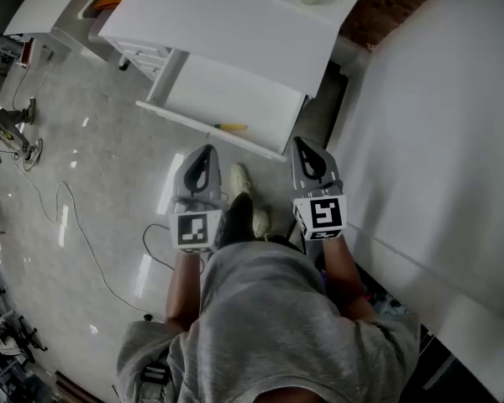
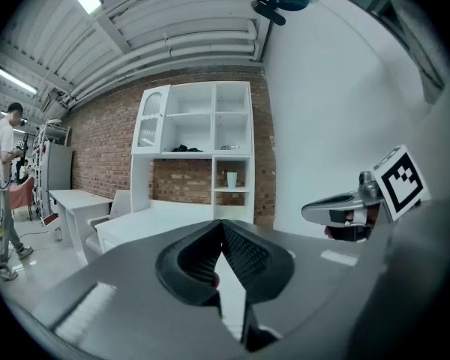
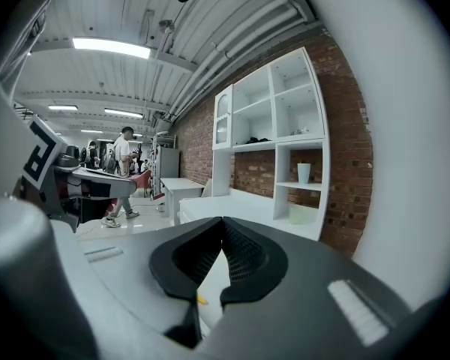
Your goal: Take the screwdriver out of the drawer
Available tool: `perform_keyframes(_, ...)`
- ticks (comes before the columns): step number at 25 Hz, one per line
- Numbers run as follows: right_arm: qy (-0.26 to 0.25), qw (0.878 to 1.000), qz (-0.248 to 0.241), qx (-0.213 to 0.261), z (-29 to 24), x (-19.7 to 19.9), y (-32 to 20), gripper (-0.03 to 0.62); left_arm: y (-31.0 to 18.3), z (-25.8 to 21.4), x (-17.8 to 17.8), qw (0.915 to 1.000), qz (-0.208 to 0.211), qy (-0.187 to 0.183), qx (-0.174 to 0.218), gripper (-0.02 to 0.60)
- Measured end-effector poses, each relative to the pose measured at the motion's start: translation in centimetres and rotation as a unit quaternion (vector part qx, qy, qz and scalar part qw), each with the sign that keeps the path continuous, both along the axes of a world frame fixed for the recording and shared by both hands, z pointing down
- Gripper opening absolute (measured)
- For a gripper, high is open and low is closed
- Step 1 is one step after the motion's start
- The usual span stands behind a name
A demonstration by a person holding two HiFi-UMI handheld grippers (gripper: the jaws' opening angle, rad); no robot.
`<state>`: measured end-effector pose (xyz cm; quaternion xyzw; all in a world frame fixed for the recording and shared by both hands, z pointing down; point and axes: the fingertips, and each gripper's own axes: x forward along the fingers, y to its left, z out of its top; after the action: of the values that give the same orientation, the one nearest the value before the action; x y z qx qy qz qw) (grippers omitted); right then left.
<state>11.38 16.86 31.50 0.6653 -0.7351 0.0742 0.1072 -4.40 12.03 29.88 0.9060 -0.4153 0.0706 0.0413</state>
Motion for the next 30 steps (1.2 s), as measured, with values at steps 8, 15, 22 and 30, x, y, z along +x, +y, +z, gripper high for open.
perform_keyframes(8,0.002,0.999,-0.018,-0.027,0.6,-1.6,-7.8,0.003,-7.4,0.7,-0.7,0.9998,-0.002,-0.007,-0.02,0.012)
perform_keyframes(15,0.003,0.998,-0.032,-0.045,0.9,-3.2,-13.7,0.003,-13.0,1.3,-2.3,0.9994,-0.006,-0.004,-0.034,0.012)
perform_keyframes(22,0.003,0.997,-0.047,-0.057,2.1,-4.7,-17.7,0.003,-16.5,2.2,-3.6,0.999,-0.016,-0.002,-0.041,0.012)
perform_keyframes(30,0.002,0.995,-0.073,-0.074,3.5,-6.2,-19.8,0.003,-18.0,3.7,-4.2,0.9979,-0.028,-0.002,-0.058,0.012)
